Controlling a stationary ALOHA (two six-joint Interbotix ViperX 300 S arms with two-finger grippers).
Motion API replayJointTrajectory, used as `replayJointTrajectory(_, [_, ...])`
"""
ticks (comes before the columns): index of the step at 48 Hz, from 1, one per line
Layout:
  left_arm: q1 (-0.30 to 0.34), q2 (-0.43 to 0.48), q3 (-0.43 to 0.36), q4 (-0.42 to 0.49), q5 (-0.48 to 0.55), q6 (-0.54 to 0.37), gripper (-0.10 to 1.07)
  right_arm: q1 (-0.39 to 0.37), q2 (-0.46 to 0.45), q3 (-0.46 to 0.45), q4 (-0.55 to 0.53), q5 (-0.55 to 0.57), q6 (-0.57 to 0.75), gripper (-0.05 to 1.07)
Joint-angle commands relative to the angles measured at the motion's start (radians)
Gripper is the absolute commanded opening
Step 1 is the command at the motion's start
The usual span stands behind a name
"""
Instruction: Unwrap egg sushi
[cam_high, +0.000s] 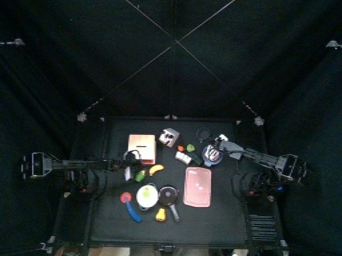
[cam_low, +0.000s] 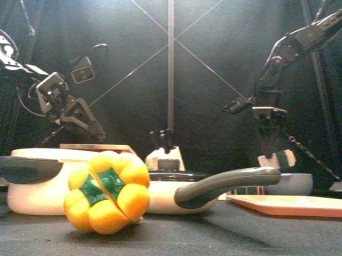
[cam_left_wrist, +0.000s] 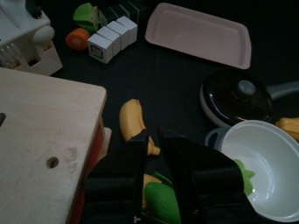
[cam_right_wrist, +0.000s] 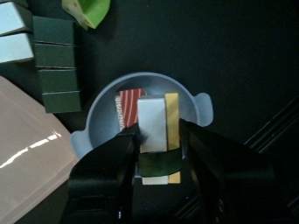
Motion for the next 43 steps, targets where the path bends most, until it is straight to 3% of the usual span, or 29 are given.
replayJointTrajectory(1, [0.0,0.0,-0.015,-0.002,-0.003,0.002,0.63,0.023,-0.049,-0.017,0.008,-0.003,0.002,0.61])
replayJointTrajectory(16, [-0.021,0.0,-0.052,0.02,-0.028,0.008,0.63,0.152,-0.149,-0.018,0.028,-0.089,0.0,0.61])
replayJointTrajectory(25, [-0.078,0.0,-0.095,-0.028,-0.057,0.002,0.63,0.156,-0.193,-0.021,0.066,-0.232,0.043,0.61])
replayJointTrajectory(36, [-0.101,0.028,-0.095,-0.195,-0.247,0.006,0.68,0.16,-0.23,-0.002,0.08,-0.482,0.084,0.61])
replayJointTrajectory(43, [-0.107,0.078,-0.091,-0.276,-0.399,0.008,0.75,0.163,-0.233,0.005,0.147,-0.626,0.083,0.61])
